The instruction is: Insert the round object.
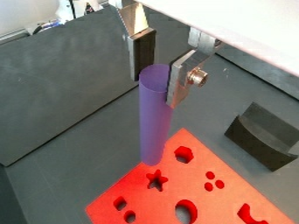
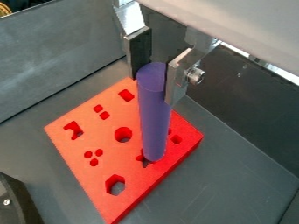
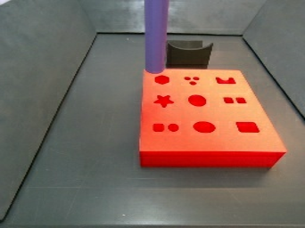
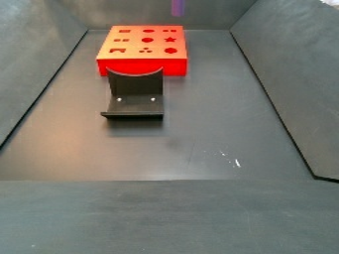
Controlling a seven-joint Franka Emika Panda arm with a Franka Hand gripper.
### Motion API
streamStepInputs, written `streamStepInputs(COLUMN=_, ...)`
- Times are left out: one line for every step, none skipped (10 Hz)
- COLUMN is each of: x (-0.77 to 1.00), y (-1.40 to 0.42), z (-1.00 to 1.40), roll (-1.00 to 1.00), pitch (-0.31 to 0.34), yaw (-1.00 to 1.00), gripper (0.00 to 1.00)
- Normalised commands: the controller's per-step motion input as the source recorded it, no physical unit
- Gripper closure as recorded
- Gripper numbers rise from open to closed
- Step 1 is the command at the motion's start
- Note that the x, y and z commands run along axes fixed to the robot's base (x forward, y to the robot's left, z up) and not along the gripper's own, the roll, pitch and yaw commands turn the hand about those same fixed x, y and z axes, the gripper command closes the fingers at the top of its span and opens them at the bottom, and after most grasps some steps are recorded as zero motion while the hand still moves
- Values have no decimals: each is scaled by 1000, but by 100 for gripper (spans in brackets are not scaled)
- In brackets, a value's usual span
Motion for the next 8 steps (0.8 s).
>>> streamStepInputs(x=569, y=-40, z=-26, roll=77, pitch=-27, yaw=0, gripper=100)
streamStepInputs(x=969, y=-94, z=-40, roll=94, pitch=-43, yaw=0, gripper=100)
streamStepInputs(x=1000, y=-106, z=-171, roll=16, pitch=-129, yaw=0, gripper=100)
streamStepInputs(x=1000, y=-109, z=-177, roll=20, pitch=-139, yaw=0, gripper=100)
streamStepInputs(x=1000, y=-77, z=-157, roll=4, pitch=-151, yaw=0, gripper=100)
streamStepInputs(x=906, y=0, z=-297, roll=-20, pitch=-177, yaw=60, gripper=100)
streamStepInputs(x=914, y=0, z=-269, roll=-19, pitch=-187, yaw=51, gripper=100)
streamStepInputs(x=951, y=-3, z=-220, roll=-3, pitch=-184, yaw=23, gripper=100)
